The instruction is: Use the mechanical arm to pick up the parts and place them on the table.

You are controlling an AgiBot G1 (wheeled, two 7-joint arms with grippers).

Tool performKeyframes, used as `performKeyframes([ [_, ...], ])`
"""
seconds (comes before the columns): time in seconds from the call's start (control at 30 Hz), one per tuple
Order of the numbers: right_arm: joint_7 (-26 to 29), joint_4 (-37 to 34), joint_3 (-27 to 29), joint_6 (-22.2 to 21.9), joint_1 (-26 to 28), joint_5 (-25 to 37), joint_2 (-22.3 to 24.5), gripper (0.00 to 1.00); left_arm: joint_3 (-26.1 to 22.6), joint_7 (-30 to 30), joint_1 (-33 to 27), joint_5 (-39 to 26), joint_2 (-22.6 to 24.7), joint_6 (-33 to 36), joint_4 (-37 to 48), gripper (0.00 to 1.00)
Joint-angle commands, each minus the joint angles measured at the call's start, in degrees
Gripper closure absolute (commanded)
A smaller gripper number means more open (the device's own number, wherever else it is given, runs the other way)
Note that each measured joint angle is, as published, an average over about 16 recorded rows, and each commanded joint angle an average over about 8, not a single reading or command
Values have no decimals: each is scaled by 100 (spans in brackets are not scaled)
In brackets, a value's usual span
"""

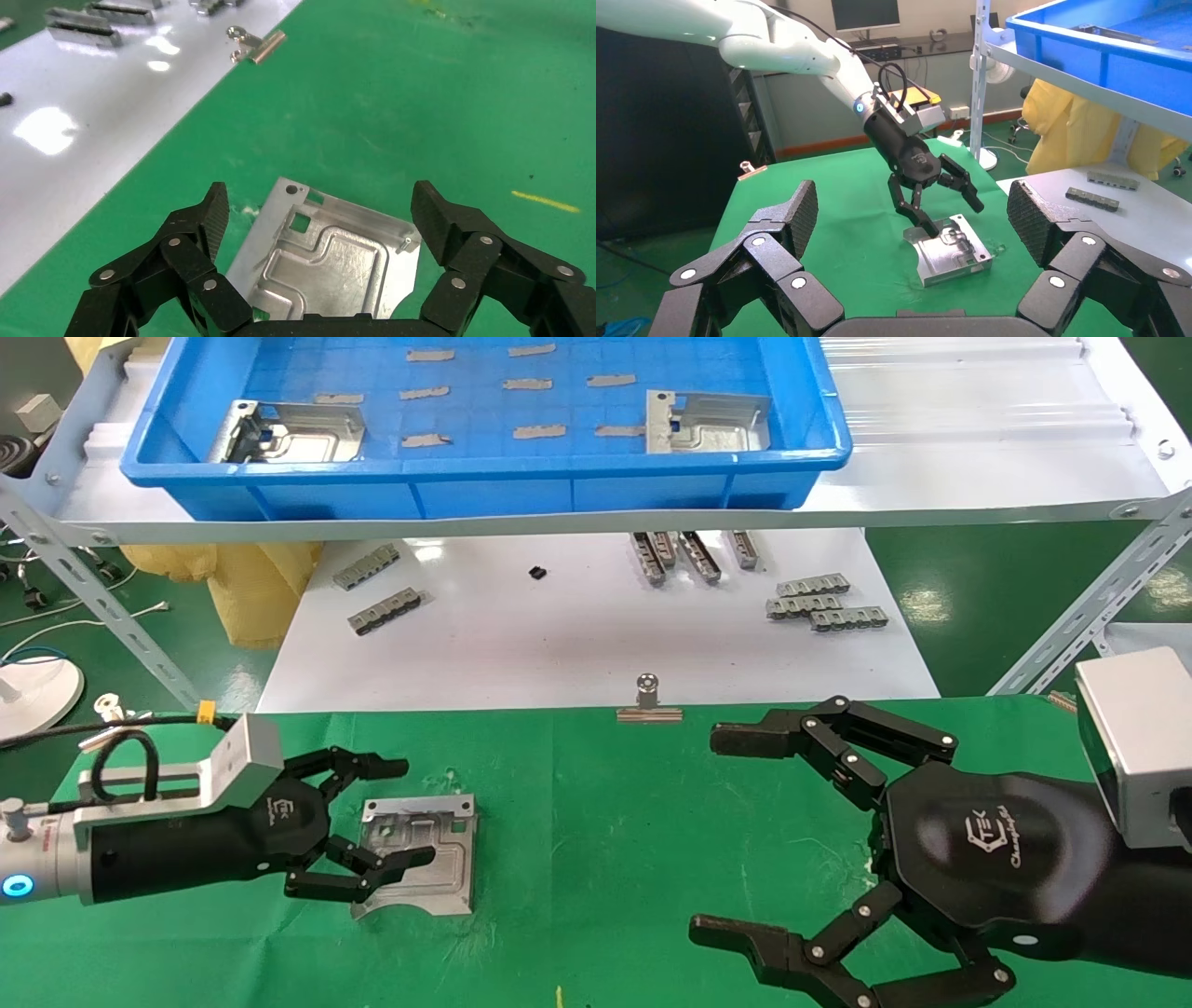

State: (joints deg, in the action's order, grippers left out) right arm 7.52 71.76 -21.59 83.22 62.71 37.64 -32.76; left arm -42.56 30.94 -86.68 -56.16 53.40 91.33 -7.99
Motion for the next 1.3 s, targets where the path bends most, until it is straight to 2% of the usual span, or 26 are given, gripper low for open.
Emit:
performKeyframes([
  [0.03, 0, 0, 0, 0, 0, 0, 0, 0, 81, -127, 78, 46, -55, -14, -191, 0],
  [1.3, -1, 0, -1, 0, 0, -1, 0, 0, 1915, -3008, 1813, 1033, -1326, -406, -4731, 0],
])
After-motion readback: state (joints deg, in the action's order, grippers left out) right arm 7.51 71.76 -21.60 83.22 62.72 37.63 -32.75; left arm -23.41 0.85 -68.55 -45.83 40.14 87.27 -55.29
